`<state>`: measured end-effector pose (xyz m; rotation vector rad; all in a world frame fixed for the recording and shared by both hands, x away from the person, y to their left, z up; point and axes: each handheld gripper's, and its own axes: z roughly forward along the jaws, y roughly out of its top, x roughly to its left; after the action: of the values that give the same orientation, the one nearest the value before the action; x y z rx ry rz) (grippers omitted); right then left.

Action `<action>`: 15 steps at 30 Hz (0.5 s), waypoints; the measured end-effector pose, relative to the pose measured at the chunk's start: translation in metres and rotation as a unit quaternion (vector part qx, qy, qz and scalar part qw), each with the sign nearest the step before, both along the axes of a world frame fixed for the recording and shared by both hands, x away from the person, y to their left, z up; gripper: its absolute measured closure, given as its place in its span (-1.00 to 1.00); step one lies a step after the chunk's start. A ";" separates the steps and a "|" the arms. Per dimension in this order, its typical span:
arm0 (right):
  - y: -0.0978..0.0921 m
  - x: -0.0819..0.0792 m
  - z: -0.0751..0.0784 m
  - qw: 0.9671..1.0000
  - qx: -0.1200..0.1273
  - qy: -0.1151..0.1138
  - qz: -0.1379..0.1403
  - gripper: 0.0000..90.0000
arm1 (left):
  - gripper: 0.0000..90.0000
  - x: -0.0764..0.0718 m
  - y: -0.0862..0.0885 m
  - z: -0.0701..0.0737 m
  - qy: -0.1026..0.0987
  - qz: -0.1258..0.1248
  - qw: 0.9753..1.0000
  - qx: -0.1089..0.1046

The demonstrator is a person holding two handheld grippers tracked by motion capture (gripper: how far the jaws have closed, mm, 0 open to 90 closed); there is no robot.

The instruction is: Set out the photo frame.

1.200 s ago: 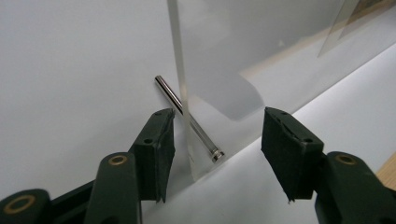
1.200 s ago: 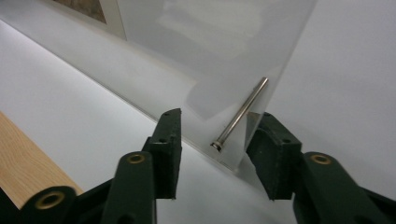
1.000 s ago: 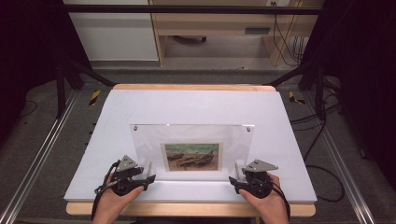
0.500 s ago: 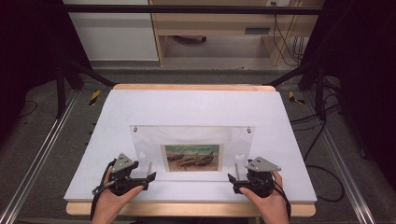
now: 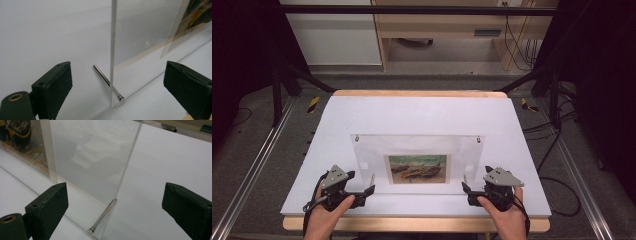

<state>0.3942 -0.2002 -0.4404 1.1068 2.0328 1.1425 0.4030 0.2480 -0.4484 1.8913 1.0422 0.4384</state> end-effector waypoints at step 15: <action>-0.025 -0.008 0.003 0.999 0.012 -0.008 -0.031 -0.84 | -0.85 -0.002 0.028 0.006 -0.015 0.022 1.000 -0.007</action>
<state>0.3866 -0.2254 -0.4369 1.1604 1.9635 1.1453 0.4014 0.2759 -0.4429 1.8471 1.0658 0.4809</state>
